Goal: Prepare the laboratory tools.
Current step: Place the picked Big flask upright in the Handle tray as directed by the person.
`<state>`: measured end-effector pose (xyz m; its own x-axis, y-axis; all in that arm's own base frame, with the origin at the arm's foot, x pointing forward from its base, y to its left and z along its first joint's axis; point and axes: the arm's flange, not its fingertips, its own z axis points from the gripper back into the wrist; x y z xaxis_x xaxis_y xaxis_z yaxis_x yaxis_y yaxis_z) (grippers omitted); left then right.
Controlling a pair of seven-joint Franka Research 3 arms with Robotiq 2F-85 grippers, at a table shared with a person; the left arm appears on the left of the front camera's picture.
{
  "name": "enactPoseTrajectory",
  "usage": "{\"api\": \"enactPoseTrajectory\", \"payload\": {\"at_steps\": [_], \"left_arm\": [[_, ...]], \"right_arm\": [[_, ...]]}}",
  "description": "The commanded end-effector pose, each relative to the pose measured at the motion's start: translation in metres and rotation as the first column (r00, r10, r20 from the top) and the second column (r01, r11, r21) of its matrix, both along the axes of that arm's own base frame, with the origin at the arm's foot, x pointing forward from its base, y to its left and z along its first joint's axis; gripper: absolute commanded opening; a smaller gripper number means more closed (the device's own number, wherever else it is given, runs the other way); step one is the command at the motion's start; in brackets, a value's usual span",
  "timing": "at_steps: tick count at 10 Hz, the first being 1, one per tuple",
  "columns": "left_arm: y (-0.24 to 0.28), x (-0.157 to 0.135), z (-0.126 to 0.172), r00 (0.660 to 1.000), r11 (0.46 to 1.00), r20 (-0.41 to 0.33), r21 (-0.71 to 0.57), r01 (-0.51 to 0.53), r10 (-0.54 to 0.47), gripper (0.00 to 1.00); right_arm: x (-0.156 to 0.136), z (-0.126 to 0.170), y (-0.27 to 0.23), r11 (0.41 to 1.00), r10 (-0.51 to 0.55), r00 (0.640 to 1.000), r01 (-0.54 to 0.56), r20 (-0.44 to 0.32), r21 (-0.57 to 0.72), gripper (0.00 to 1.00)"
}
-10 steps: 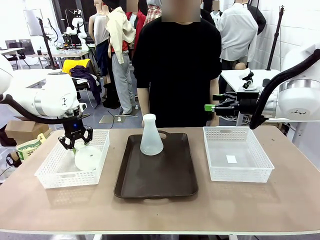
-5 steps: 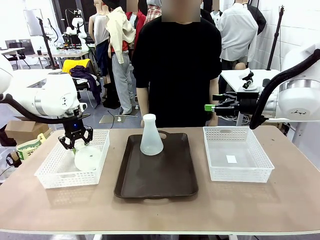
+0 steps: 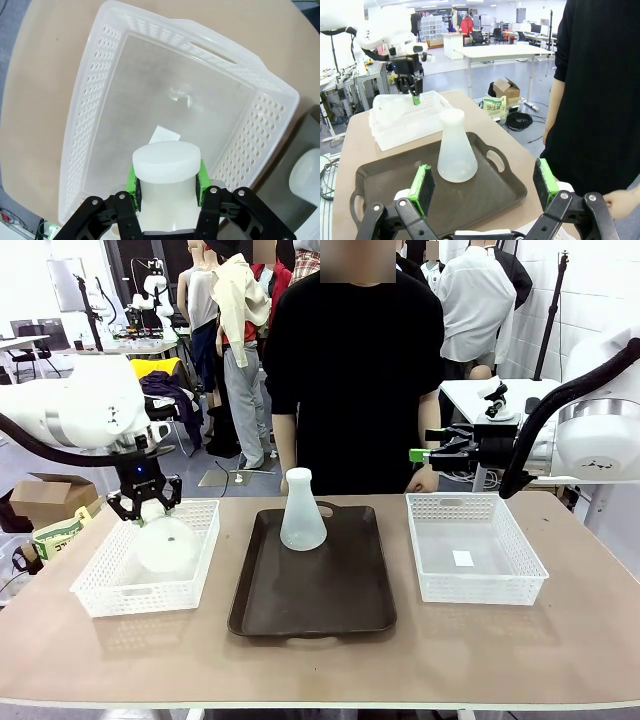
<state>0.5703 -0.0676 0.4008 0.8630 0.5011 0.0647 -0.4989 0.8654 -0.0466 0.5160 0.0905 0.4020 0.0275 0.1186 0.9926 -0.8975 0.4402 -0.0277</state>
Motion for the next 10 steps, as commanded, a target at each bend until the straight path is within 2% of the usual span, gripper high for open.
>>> {"api": "enactPoseTrajectory", "payload": {"at_steps": [1,3,5,9,10], "left_arm": [[0.003,-0.024,0.016,0.996,0.998,0.058,-0.001,0.062,-0.062,0.0],[-0.011,-0.048,0.036,0.972,0.984,0.161,-0.019,0.178,-0.173,0.0],[-0.018,-0.064,0.048,0.946,0.971,0.225,0.008,0.238,-0.234,0.0],[-0.017,-0.064,0.051,0.949,0.978,0.239,0.014,0.21,-0.207,0.0],[-0.012,-0.063,0.054,0.951,0.984,0.255,0.003,0.178,-0.173,0.0]], "right_arm": [[0.0,0.001,0.001,1.0,-0.009,1.0,0.009,-0.006,-0.008,1.0],[0.0,0.001,0.001,1.0,-0.009,1.0,0.009,-0.006,-0.008,1.0],[0.0,0.001,0.001,1.0,-0.009,1.0,0.009,-0.006,-0.008,1.0],[0.0,0.001,0.001,1.0,-0.009,1.0,0.009,-0.006,-0.008,1.0],[0.0,0.001,0.001,1.0,-0.009,1.0,0.009,-0.006,-0.008,1.0]]}}
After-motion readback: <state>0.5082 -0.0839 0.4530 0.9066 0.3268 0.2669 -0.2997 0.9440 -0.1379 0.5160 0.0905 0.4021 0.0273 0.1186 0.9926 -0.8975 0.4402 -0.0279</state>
